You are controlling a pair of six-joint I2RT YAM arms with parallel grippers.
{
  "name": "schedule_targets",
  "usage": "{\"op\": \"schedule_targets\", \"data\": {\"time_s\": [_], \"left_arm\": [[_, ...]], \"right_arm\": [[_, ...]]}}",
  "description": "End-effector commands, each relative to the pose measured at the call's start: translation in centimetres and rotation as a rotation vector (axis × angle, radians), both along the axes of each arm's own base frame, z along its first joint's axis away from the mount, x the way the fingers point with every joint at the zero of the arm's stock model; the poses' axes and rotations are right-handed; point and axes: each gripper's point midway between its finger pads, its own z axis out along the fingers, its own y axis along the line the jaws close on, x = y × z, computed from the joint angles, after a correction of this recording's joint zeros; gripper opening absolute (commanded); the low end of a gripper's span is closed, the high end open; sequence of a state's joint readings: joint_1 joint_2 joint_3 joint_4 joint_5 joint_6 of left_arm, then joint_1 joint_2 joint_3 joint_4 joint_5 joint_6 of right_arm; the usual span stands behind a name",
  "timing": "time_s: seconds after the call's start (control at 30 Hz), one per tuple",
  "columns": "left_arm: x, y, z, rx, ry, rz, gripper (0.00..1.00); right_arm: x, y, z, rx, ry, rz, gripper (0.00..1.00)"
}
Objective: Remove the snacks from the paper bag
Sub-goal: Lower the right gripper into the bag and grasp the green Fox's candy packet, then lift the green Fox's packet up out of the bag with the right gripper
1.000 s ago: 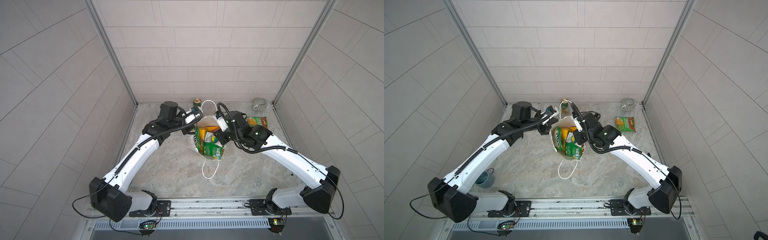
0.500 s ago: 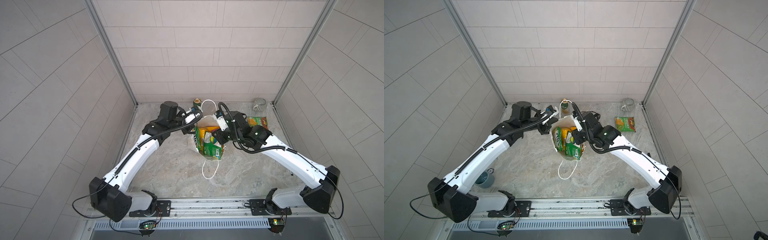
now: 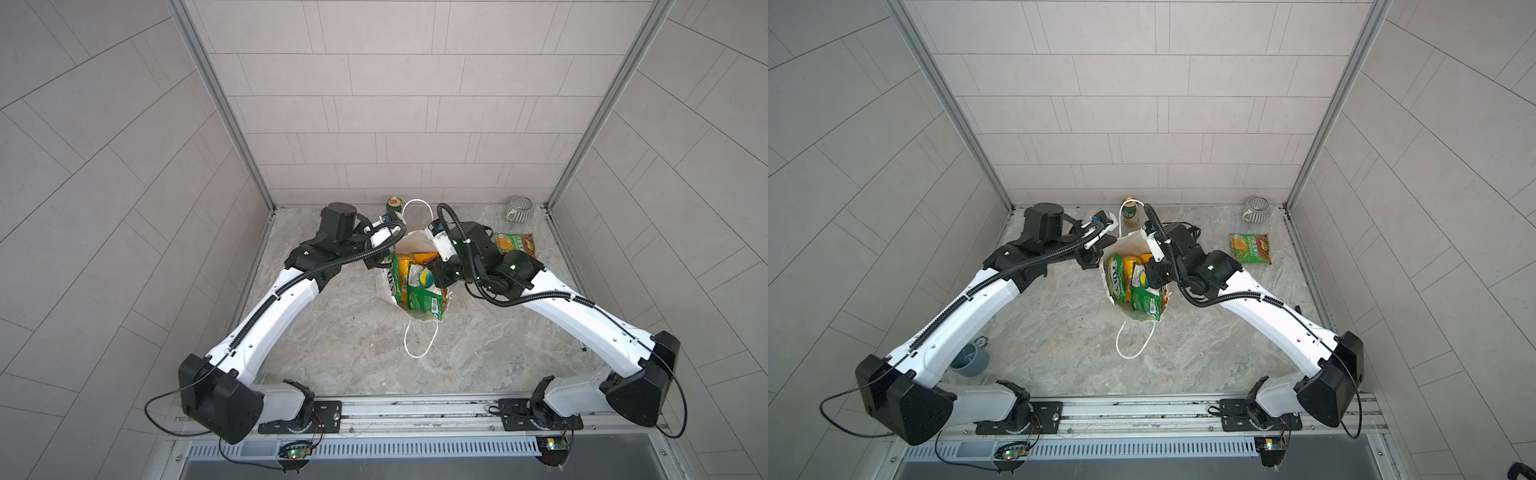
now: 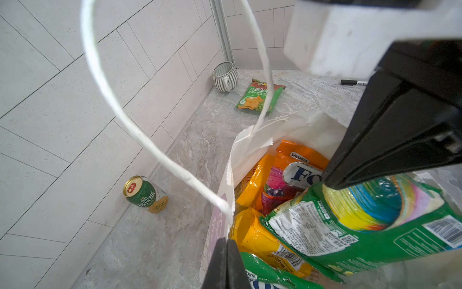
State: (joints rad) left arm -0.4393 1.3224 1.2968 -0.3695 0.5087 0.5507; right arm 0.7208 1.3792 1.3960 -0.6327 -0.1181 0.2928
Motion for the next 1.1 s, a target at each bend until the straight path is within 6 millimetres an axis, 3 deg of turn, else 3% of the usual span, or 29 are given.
{"op": "schedule_targets", "data": {"time_s": [0.0,0.37,0.67,1.07], "left_arm": [[0.3,-0.4,0.1,-0.011,-0.011,-0.006,0.00],[0.4,-0.2,0.1,-0.008,-0.017,0.007,0.00],[0.8,-0.2,-0.2,-0.005,-0.006,0.023,0.00],[1.4,-0.1,0.0,-0.012,-0.007,0.050,0.00]], "right_arm": [[-0.2,0.4,3.7,0.068,-0.062,0.023,0.01],[-1.3,0.8,7.7,0.123,-0.128,0.102,0.00],[-2.3,-1.5,10.0,0.163,-0.148,0.131,0.00],[-4.5,-4.4,16.3,0.323,-0.253,0.145,0.00]]}}
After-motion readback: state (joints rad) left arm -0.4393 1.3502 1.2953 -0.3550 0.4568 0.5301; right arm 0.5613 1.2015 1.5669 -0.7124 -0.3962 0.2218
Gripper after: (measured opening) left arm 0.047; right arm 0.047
